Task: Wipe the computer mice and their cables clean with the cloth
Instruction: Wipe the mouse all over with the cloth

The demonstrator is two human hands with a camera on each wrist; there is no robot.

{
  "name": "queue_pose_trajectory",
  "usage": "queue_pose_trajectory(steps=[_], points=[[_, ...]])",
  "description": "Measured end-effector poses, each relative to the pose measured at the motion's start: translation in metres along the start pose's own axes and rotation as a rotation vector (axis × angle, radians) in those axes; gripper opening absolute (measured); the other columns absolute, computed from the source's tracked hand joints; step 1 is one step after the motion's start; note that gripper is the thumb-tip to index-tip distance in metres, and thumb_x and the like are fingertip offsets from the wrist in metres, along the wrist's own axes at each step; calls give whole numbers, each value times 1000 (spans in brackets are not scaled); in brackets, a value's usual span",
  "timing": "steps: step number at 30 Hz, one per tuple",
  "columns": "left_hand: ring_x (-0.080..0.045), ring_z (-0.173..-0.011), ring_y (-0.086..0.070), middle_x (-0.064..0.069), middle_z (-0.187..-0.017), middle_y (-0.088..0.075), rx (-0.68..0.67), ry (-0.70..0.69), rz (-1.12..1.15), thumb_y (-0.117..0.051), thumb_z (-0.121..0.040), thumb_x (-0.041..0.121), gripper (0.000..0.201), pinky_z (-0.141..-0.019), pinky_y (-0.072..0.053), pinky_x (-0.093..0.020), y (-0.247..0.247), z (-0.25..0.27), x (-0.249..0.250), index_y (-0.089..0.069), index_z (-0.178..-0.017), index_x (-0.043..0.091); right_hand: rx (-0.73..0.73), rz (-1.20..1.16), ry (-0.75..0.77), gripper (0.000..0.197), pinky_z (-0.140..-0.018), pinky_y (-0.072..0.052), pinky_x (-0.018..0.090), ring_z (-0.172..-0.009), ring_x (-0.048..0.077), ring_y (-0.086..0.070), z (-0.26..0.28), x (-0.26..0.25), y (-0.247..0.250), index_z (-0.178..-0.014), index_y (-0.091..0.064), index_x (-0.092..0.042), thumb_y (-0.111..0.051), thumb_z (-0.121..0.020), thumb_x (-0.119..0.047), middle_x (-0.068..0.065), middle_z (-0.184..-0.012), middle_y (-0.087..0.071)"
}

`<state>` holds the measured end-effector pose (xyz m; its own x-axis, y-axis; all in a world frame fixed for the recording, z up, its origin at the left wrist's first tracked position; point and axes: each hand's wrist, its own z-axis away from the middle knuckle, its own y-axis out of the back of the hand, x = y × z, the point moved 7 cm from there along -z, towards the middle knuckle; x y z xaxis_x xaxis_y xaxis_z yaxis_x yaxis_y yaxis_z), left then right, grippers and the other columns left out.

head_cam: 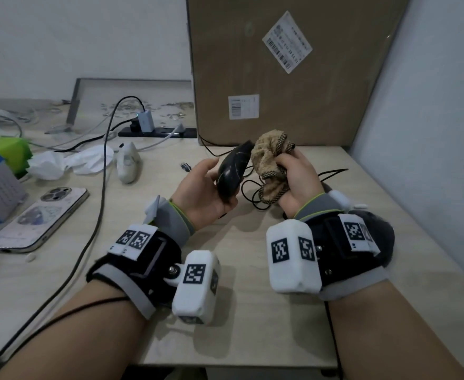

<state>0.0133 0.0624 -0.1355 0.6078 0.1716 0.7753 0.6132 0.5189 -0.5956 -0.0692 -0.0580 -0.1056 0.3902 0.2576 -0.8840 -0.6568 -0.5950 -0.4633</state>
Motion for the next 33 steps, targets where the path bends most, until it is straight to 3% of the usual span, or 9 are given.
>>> queue_pose_trajectory(steps=[5, 8, 11, 15, 20, 25, 28, 33], points=[[-18, -71, -52, -8, -89, -55, 28, -18, 14, -44, -90, 25, 17, -63, -39, -27, 3, -3, -2, -57, -95, 15, -50, -13, -47, 24, -70, -50, 32, -80, 24, -62, 1, 4, -1, -109, -61, -7, -49, -89, -3, 13, -95, -65], [-18, -74, -53, -7, -89, -55, 47, -34, 35, -46, -91, 23, 15, -66, -38, -27, 3, -2, -1, -57, -95, 15, -87, -63, -98, 35, -77, -51, 34, -90, 24, -63, 2, 10, -8, -123, -56, -3, -56, -90, -17, 14, -106, -64], [-17, -73, -53, -5, -85, -56, 56, -32, -21, -46, -92, 24, 17, -65, -42, -27, 4, -2, -2, -60, -92, 14, -114, -57, -112, 40, -86, -50, 37, -101, 26, -61, 4, 10, -12, -124, -57, -6, -53, -94, -31, 15, -115, -63], [-18, -80, -62, -5, -93, -64, 28, -41, -117, -51, -91, 25, 33, -71, -55, -27, 4, -3, -4, -58, -121, 14, -153, -22, -82, 33, -97, -49, 42, -113, 28, -61, 5, 10, -13, -126, -57, -9, -48, -98, -23, 16, -123, -63], [-24, -93, -64, -7, -113, -64, -24, -193, -174, -52, -93, 17, 38, -78, -57, -32, -2, -3, 4, -53, -131, 15, -185, 48, -45, 33, -94, -51, 40, -109, 27, -63, 8, 9, -14, -126, -58, -10, -52, -94, -7, 13, -118, -66], [-23, -86, -68, -7, -108, -67, 126, -297, -118, -55, -92, 15, 42, -68, -60, -29, 14, -6, 15, -48, -134, 13, -262, 253, -7, 28, -89, -53, 33, -97, 19, -66, 16, 8, -22, -109, -67, -16, -53, -90, -2, 5, -101, -71], [-20, -84, -68, -6, -105, -68, 173, -339, -91, -52, -94, 16, 38, -64, -58, -26, 20, -5, 21, -51, -132, 12, -297, 348, -1, 29, -83, -53, 28, -89, 15, -66, 20, 10, -25, -108, -69, -16, -57, -87, 1, 0, -94, -71], [-22, -90, -65, -6, -106, -67, 220, -349, -76, -51, -95, 17, 36, -71, -59, -27, 26, -5, 22, -53, -130, 9, -293, 453, 28, 33, -78, -53, 18, -90, 12, -65, 22, 12, -24, -112, -69, -11, -61, -82, 2, 4, -101, -70]])
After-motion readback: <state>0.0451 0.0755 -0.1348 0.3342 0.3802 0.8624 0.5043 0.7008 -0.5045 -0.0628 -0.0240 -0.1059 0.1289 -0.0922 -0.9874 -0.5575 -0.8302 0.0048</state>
